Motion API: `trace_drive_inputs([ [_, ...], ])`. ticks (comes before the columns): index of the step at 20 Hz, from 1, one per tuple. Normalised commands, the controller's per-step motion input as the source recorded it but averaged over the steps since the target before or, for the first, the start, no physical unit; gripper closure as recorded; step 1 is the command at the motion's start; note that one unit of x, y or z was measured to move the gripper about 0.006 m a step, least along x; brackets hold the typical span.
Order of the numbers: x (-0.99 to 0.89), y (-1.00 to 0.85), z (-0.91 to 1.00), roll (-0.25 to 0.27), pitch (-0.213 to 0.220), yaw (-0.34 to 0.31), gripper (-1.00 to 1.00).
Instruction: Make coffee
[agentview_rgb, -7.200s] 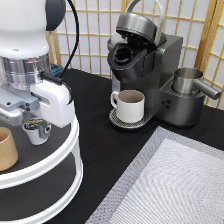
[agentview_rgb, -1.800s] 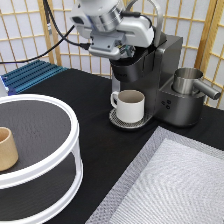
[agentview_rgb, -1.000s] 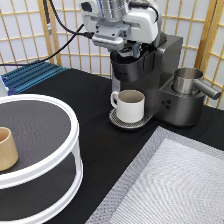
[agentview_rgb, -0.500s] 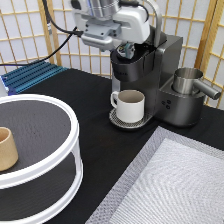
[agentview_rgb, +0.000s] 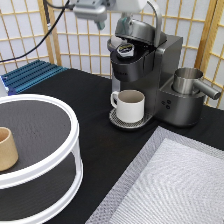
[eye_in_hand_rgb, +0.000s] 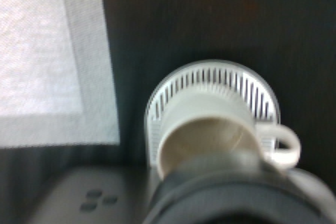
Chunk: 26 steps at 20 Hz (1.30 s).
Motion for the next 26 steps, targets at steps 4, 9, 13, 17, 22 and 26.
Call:
trace_drive_inputs([
  [4,0.56,0.77,0.9,-0.087,0.153,-0.006,-1.0],
  [9,0.62,0.52,0.51,-0.086,0.157,-0.041,-1.0],
  [13,0.63,0.21,0.13,-0.095,0.155,-0.063,-1.0],
  [17,0.31,-0.03,0.0,-0.088,0.141,-0.03,-1.0],
  [22,-0.02,-0.04,0.0,-0.183,0.027,0.04,-1.0],
  [26,-0.16,-0.02,-0.05,-0.238,-0.063,0.145,-1.0],
])
